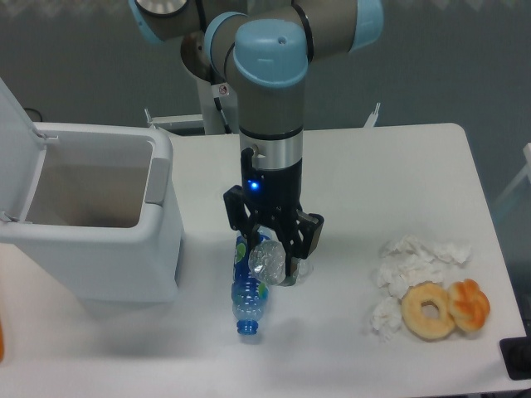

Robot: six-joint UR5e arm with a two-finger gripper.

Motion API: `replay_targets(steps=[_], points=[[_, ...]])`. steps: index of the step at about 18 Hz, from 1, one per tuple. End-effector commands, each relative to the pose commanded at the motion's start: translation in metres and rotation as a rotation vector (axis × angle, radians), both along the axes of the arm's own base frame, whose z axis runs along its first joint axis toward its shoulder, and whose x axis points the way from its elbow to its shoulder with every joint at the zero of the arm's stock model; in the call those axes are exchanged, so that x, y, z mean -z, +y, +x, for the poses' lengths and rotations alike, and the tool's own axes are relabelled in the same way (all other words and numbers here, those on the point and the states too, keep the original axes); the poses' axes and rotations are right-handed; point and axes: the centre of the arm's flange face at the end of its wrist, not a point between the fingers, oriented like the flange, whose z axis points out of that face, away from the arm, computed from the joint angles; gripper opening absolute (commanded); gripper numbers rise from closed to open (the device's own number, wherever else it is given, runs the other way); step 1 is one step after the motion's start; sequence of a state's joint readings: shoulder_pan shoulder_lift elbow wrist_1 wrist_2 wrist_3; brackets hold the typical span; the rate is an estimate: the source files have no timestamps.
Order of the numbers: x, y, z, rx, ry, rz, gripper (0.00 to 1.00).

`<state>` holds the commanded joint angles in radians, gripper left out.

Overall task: Place the plastic bottle in the trash can
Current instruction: 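Close the gripper on the clear plastic bottle standing by the blue bottle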

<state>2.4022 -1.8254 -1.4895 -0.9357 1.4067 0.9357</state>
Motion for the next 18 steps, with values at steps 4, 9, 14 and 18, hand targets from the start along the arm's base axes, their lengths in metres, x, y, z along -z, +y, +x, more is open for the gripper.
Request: replay_targets(steps=[4,9,14,18], points=[[0.000,0.001,0.001,-0.021,-0.016,0.011,0.67],[-0.002,0.000,-0.001,-0.019,-0.033,0.030,0.67],[-0.030,-0.015,0.000,-0.075,-0.061,0.110,0.67],[-0.055,-0.027,0.004,-0.153,-0.122,0.198,0.67]])
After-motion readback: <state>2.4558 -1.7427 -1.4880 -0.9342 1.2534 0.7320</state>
